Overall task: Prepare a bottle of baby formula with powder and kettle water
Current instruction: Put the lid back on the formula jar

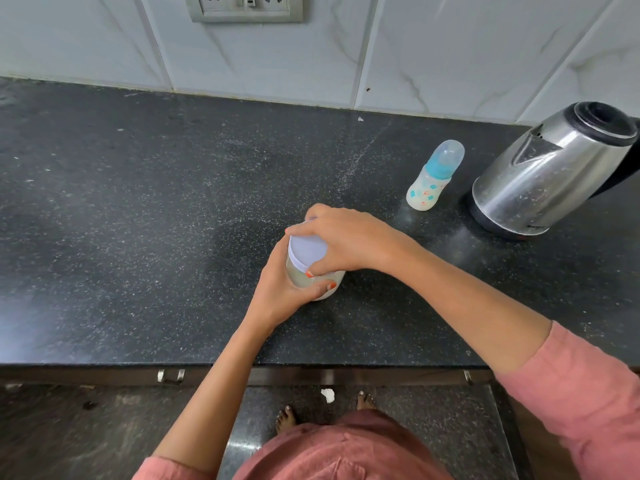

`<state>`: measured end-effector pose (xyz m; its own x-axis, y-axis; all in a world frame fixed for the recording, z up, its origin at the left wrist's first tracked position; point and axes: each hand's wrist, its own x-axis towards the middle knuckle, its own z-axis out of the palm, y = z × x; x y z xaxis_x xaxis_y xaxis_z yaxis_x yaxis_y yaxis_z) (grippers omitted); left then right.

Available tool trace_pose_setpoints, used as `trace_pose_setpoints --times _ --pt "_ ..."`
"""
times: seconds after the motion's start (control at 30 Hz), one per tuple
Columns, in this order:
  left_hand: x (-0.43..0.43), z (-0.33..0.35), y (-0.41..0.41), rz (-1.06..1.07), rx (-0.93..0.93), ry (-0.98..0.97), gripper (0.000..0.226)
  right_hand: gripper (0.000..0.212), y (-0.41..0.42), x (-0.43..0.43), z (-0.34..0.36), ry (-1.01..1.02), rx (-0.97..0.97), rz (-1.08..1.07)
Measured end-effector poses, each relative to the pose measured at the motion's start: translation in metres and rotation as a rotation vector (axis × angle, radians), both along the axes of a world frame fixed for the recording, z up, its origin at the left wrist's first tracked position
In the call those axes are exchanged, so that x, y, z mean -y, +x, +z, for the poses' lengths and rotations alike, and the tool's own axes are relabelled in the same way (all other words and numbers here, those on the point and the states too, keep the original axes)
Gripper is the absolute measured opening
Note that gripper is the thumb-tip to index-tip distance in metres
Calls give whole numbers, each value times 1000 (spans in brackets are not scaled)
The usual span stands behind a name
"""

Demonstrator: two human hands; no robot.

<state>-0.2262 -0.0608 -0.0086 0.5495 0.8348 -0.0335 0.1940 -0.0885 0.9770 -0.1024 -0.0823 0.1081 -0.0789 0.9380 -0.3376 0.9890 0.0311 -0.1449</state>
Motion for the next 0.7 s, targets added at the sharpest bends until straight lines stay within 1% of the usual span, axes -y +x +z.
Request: trace_pose_setpoints --times 0.1,0.2,0.23,0.3,0.37,0.43,0.5,0.57,0.63,0.7 --pt "0 0 0 1 4 -4 82 65 -9 3 -3 83 72 -196" --pt "1 1 -1 4 -12 6 80 67 -5 2 1 118 12 -305" --pt "1 1 -1 6 -17 6 82 68 -1 1 4 98 -37 -307" --pt "0 -1 0 6 -14 6 88 75 5 0 11 -9 -95 -194" --pt "0 -2 0 6 -23 1 90 84 6 -2 12 -126 -71 -23" --pt "0 -2 0 3 -26 2 89 81 6 -4 8 -173 -61 45" --pt "0 -2 0 4 -18 -1 89 75 4 -4 3 -128 -58 8" --pt "0 -3 0 8 -12 -7 90 70 -2 0 2 -34 -26 -54" --pt "0 -4 0 9 -16 -3 88 66 -8 3 -1 62 14 -93" --pt "0 -4 0 11 -24 4 85 64 -13 5 -2 109 23 -120"
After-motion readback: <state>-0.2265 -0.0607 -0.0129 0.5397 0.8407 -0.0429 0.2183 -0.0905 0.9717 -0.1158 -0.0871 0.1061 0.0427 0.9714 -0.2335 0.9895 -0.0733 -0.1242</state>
